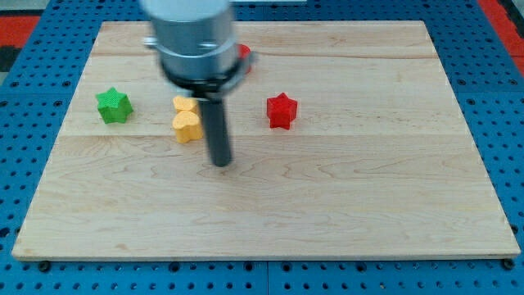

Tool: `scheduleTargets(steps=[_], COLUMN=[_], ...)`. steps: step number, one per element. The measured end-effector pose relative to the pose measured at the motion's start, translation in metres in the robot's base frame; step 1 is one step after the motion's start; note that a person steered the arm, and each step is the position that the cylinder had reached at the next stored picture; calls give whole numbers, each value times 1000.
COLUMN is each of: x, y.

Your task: Touch the red star

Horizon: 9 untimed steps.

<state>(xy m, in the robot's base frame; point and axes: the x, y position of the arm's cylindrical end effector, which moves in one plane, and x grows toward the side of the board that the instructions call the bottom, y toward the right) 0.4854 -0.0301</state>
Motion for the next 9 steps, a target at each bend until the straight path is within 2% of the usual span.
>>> scheduleTargets(steps=[2,9], x=[-19,-21], y=[10,46])
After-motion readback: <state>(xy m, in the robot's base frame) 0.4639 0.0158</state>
